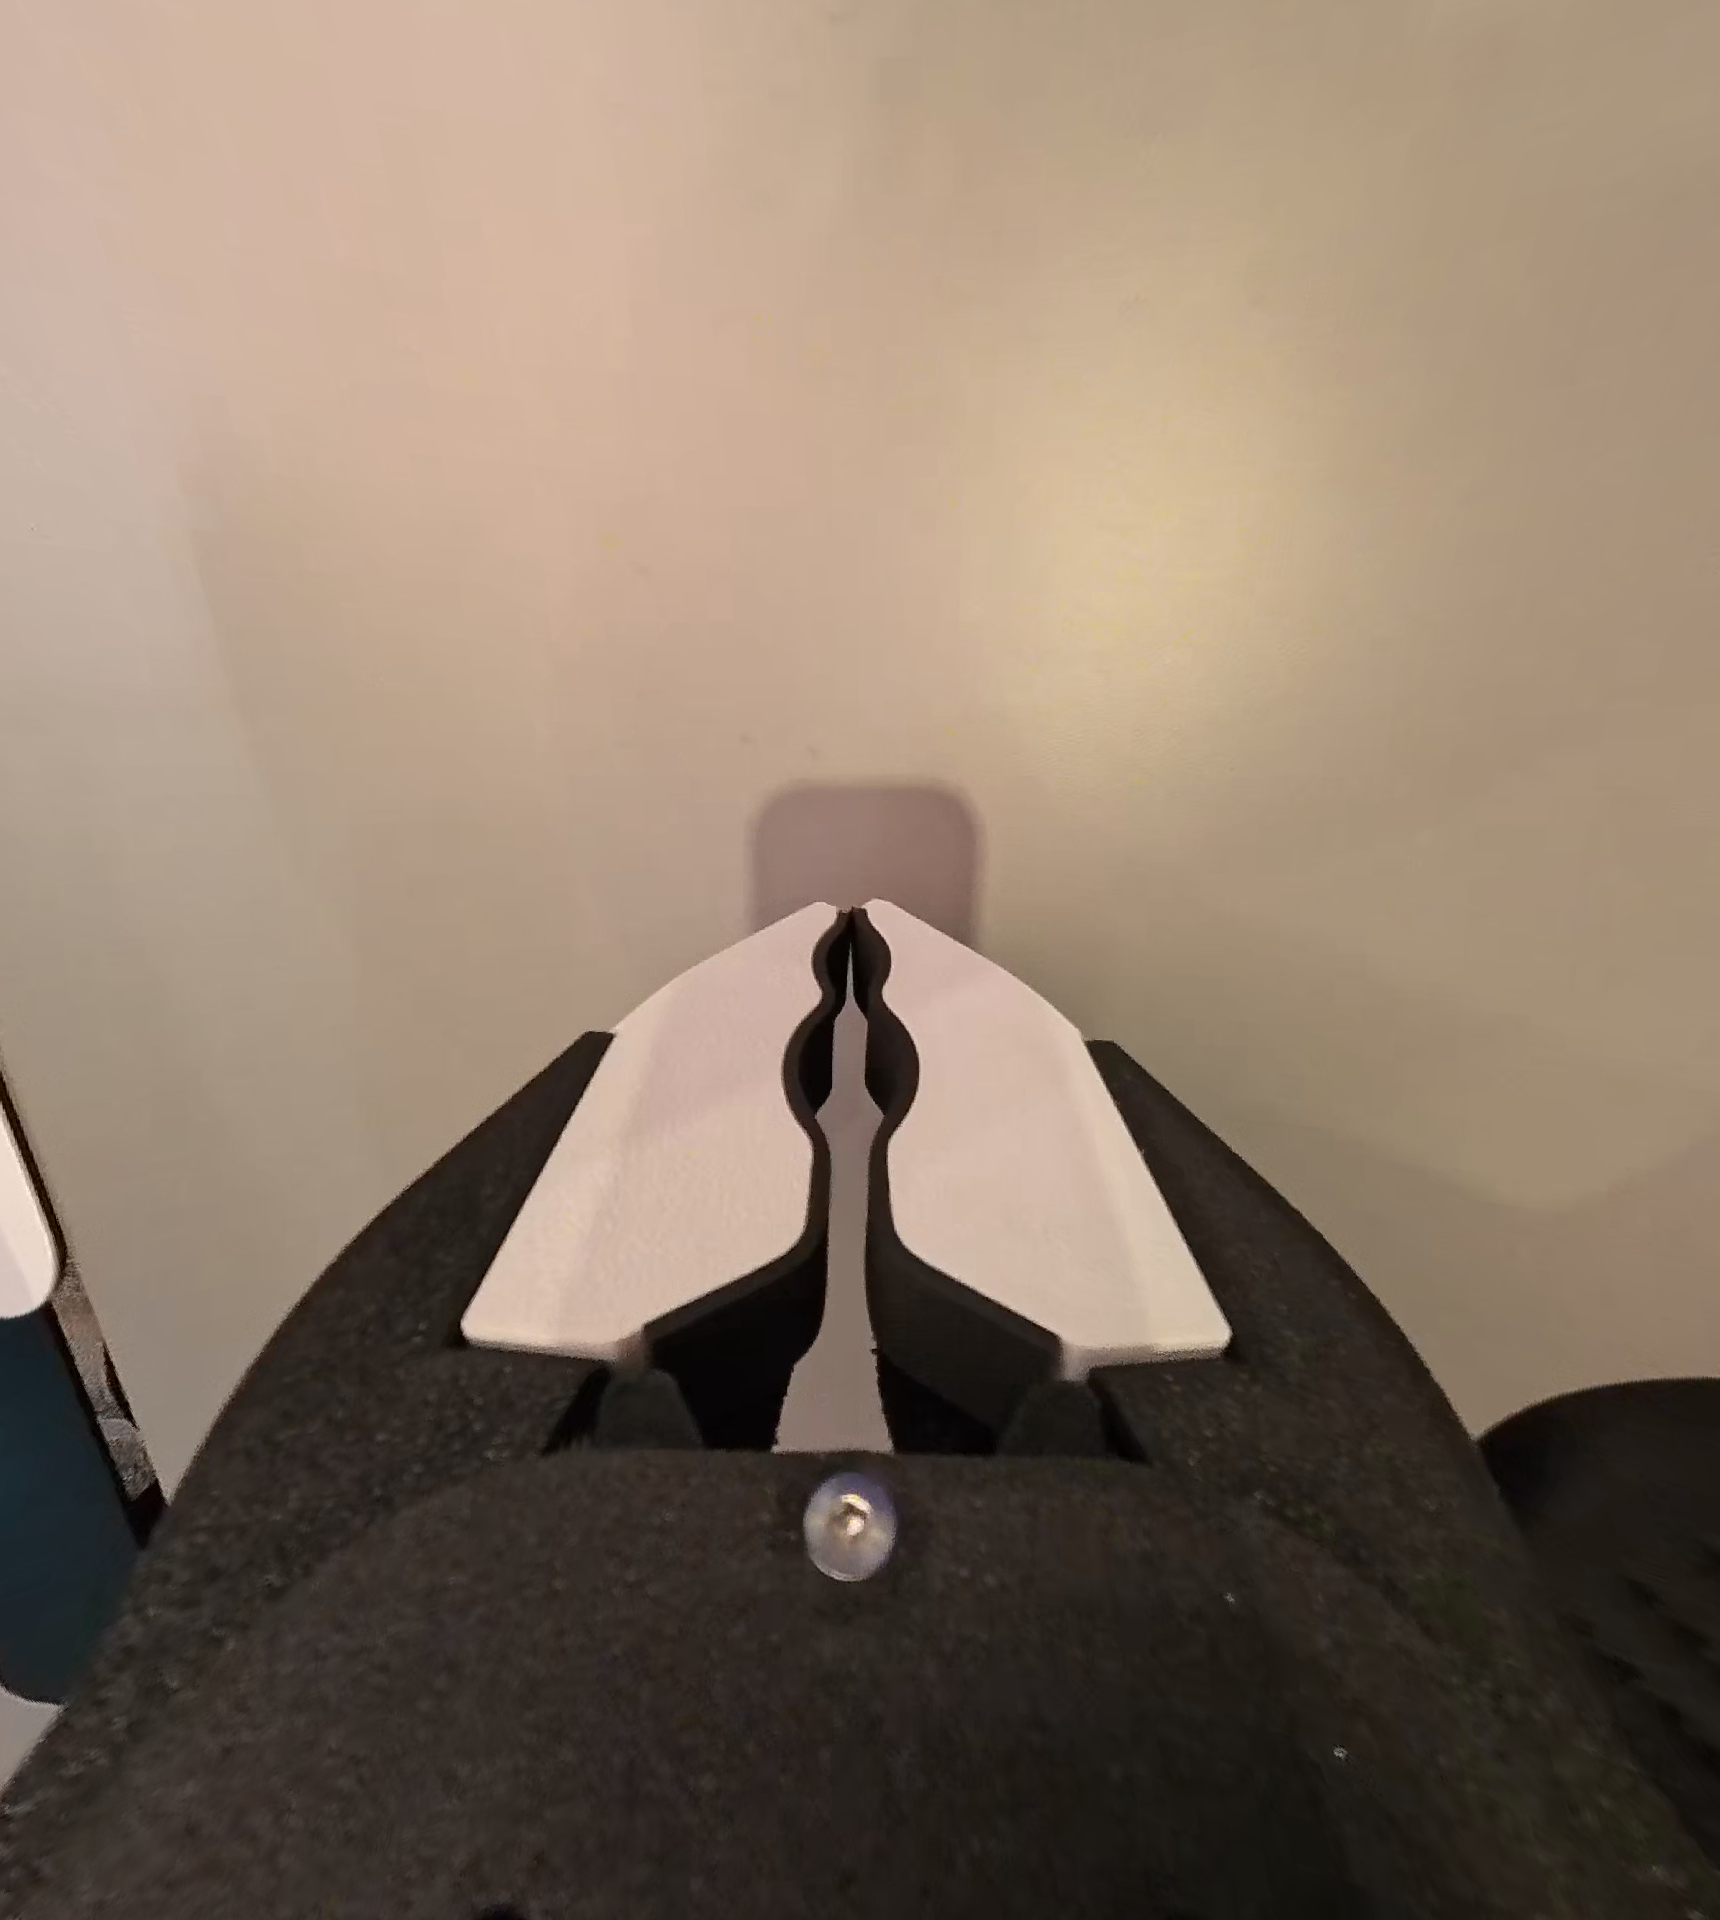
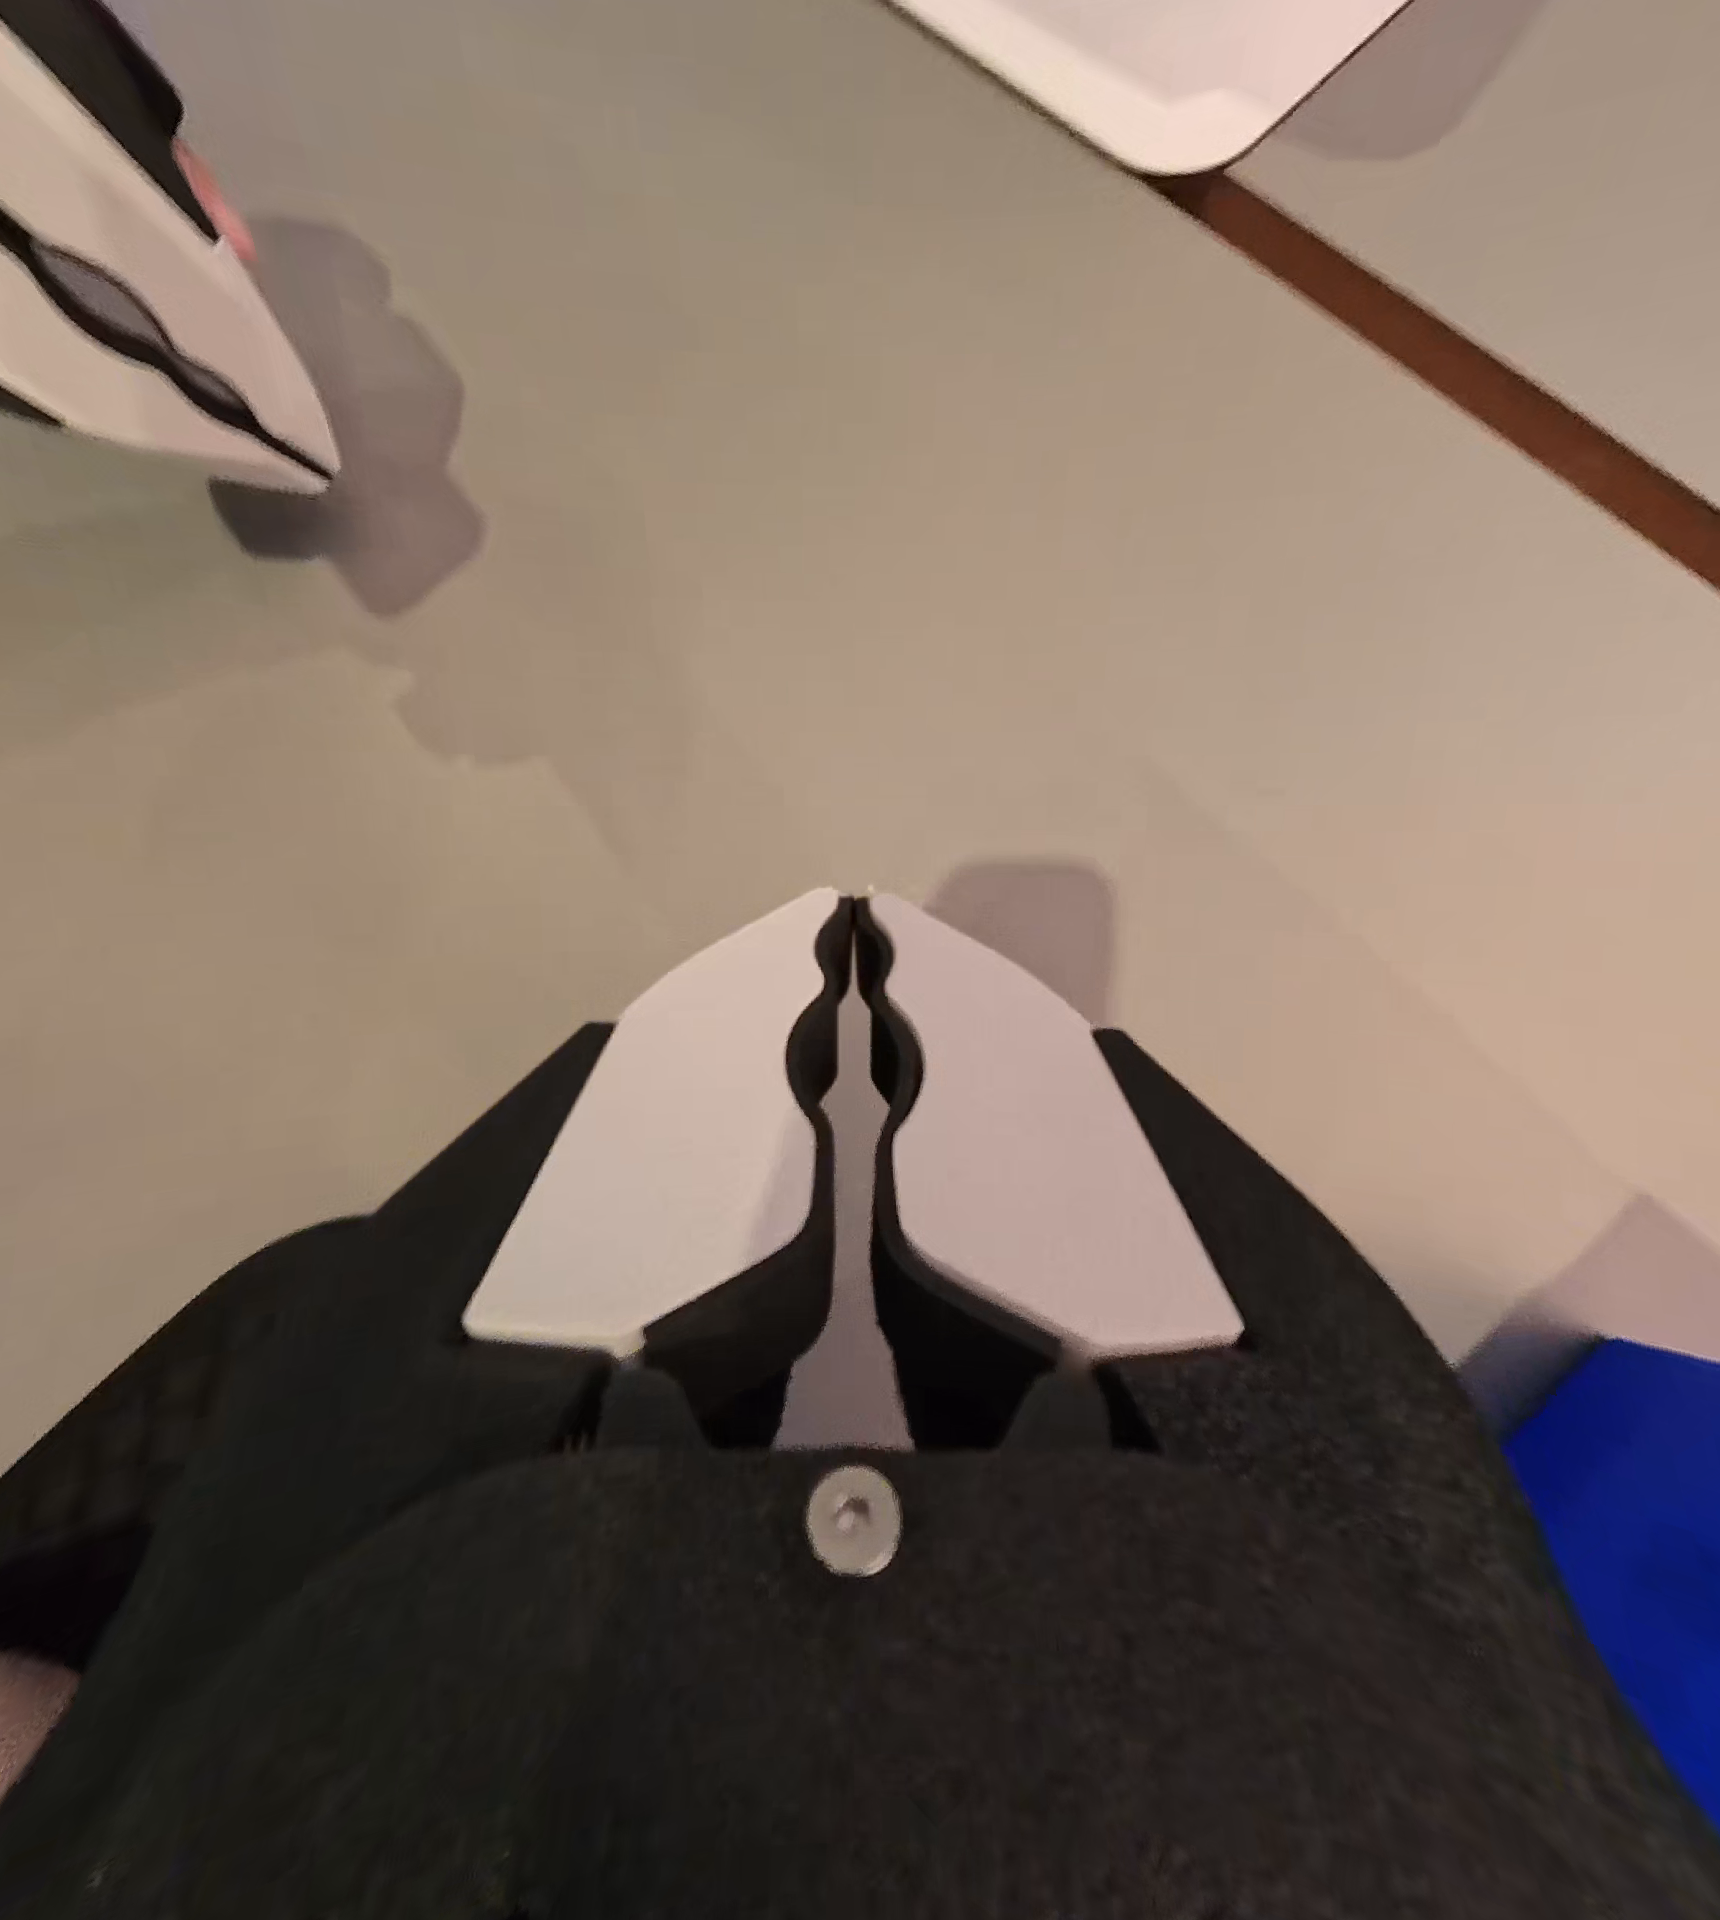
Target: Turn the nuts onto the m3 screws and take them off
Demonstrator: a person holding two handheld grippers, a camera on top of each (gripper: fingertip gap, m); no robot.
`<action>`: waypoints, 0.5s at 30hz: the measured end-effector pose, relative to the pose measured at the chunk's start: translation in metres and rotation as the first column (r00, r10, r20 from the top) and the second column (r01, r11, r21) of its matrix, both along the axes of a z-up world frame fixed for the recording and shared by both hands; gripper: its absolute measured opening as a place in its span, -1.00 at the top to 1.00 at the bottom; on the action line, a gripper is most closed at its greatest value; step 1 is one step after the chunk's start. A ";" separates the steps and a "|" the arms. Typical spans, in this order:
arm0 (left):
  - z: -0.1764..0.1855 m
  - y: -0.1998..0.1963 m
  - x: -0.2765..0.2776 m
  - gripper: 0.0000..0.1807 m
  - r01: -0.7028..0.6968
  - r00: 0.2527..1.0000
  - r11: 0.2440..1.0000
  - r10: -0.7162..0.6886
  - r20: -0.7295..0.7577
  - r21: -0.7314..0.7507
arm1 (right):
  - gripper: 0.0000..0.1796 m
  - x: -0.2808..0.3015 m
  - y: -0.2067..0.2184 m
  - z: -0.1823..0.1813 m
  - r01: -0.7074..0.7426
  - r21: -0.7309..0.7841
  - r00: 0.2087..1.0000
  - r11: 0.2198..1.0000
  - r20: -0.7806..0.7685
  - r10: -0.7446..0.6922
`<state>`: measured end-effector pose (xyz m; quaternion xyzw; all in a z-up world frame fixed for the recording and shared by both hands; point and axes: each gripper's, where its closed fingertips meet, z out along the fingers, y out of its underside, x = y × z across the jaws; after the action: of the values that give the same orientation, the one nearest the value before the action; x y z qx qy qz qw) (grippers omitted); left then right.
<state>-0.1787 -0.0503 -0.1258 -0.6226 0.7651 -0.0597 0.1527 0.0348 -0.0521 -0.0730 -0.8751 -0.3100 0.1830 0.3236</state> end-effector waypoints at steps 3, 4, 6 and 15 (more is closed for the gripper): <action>0.003 -0.006 -0.001 1.00 0.015 1.000 1.000 -0.015 0.012 0.013 | 1.00 0.000 -0.017 0.011 -0.029 -0.011 0.999 1.000 0.028 0.029; 0.004 -0.008 -0.002 1.00 0.022 1.000 1.000 -0.022 0.014 0.017 | 1.00 0.000 -0.021 0.018 -0.029 -0.002 0.999 1.000 0.039 0.029; 0.005 -0.013 -0.004 1.00 0.036 0.999 0.999 -0.036 0.011 0.027 | 1.00 0.000 -0.030 0.031 -0.026 0.013 0.998 1.000 0.056 0.026; 0.014 -0.034 -0.022 0.99 0.091 0.995 0.992 -0.093 0.023 0.084 | 1.00 0.002 -0.096 0.010 -0.238 -0.248 0.909 0.939 0.285 0.305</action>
<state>-0.2010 -0.0848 -0.1120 -0.5790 0.7927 -0.0432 0.1859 0.0367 -0.1486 -0.0631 -0.8700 -0.4566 0.1136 0.1473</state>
